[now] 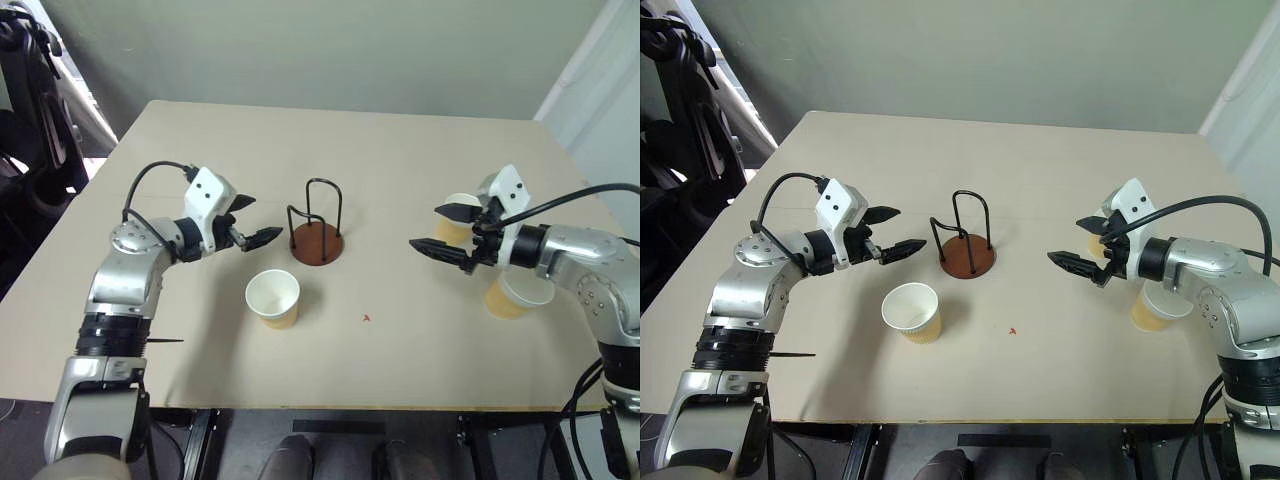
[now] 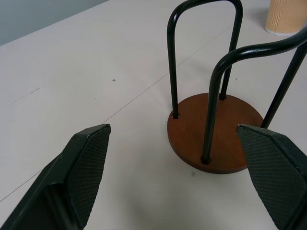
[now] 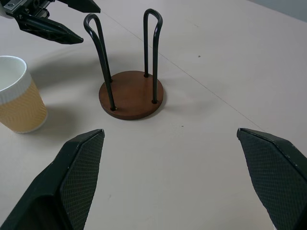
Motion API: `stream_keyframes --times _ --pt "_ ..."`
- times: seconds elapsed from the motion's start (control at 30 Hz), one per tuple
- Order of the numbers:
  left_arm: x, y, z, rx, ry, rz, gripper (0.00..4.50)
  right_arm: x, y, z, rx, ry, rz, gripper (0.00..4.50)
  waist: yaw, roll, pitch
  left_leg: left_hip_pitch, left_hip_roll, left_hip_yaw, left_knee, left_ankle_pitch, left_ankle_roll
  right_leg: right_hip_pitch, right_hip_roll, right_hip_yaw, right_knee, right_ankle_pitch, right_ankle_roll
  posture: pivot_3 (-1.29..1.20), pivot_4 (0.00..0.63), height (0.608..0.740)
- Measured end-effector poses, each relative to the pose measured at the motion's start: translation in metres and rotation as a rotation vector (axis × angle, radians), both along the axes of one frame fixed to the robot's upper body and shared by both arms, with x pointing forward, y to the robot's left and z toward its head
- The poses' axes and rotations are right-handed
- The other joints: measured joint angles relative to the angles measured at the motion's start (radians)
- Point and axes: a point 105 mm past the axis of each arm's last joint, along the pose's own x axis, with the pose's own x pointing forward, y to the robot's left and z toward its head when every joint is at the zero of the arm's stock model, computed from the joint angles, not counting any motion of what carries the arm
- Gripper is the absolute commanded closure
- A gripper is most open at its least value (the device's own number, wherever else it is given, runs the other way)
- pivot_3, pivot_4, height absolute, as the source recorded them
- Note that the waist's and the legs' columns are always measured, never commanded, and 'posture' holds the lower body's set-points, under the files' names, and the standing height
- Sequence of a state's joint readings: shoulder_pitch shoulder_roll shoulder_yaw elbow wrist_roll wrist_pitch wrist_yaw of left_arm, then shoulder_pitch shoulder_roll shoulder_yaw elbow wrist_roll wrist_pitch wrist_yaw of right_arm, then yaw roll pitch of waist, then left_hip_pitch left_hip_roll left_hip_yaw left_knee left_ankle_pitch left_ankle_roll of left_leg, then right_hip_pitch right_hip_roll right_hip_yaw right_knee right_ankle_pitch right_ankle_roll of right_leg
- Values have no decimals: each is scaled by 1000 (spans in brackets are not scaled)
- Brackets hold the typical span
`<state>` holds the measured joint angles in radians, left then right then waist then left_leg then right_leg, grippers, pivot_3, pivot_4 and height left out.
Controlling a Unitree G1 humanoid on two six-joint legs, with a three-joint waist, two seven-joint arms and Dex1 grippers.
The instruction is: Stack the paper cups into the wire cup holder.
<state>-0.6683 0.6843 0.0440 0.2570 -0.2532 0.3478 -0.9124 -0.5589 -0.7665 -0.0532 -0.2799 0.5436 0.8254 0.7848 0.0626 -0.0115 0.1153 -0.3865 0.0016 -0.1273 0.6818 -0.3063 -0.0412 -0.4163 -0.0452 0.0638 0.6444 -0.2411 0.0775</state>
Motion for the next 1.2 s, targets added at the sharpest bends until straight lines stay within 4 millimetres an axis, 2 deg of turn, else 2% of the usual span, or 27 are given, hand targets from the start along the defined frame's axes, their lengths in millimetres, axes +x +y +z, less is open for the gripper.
stream_keyframes --times 0.43,0.8,0.93,1.2 --pt "1 -2 0 -7 2 -3 0 0 -1 0 -4 1 -2 22 0 0 0 0 0 0 0 0 0 0 0 0 0 0 0 0 150 740" --pt "13 -16 4 -29 -19 -32 0 -2 -3 -3 -12 6 -17 22 1 0 0 0 0 0 0 0 0 0 0 0 0 0 0 0 150 740" --pt "15 -26 -3 -23 -6 -58 0 -3 -2 -2 -16 -4 -18 22 1 0 0 0 0 0 0 0 0 0 0 0 0 0 0 0 150 740" --pt "17 -30 -6 -21 0 -73 0 -5 -2 -4 -19 -4 -18 22 1 0 0 0 0 0 0 0 0 0 0 0 0 0 0 0 150 740"
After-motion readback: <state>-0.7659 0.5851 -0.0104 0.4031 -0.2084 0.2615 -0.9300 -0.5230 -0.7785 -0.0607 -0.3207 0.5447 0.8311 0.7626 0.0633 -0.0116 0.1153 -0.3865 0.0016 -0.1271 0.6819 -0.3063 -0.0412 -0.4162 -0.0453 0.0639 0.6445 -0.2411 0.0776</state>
